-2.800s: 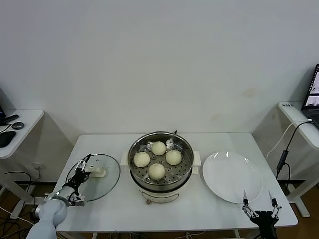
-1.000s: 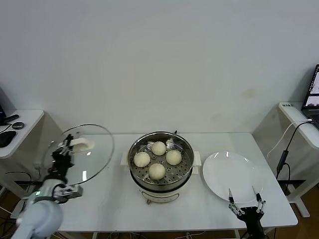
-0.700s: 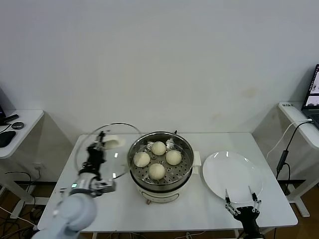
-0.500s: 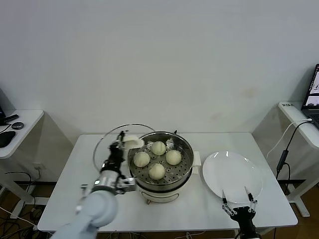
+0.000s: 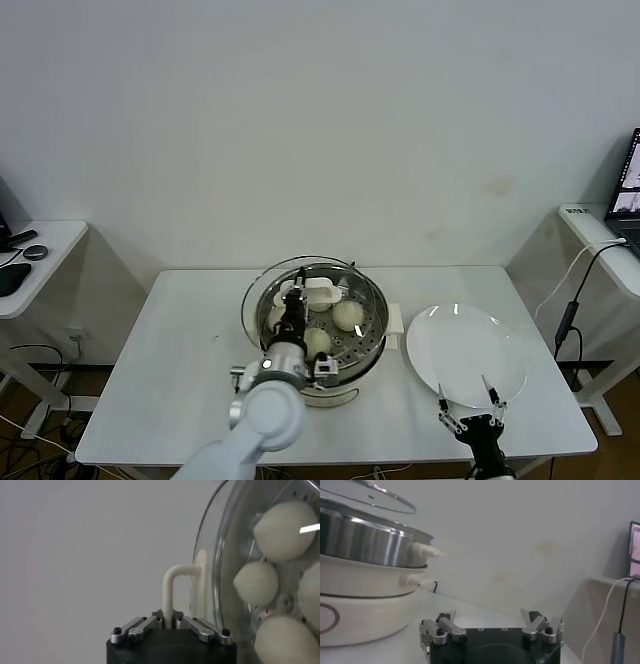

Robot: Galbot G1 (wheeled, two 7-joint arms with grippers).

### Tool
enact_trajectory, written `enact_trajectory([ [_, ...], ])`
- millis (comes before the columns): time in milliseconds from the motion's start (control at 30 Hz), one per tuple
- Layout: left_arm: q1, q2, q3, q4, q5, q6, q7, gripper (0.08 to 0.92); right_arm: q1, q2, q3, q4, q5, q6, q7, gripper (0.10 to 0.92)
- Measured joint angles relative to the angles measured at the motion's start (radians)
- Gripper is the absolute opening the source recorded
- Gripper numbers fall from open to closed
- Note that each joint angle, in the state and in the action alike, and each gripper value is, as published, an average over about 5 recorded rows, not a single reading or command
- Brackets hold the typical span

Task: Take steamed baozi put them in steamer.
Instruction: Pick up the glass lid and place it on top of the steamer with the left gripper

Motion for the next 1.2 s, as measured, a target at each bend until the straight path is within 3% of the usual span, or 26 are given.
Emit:
enact_trajectory([
  [1200,-0.005,-0.065,0.026,0.118,0.063,-0.022,-0.038,0.171,-0.009,-0.005,0.0,-0.01,-0.008,0.012,-0.002,0.823],
])
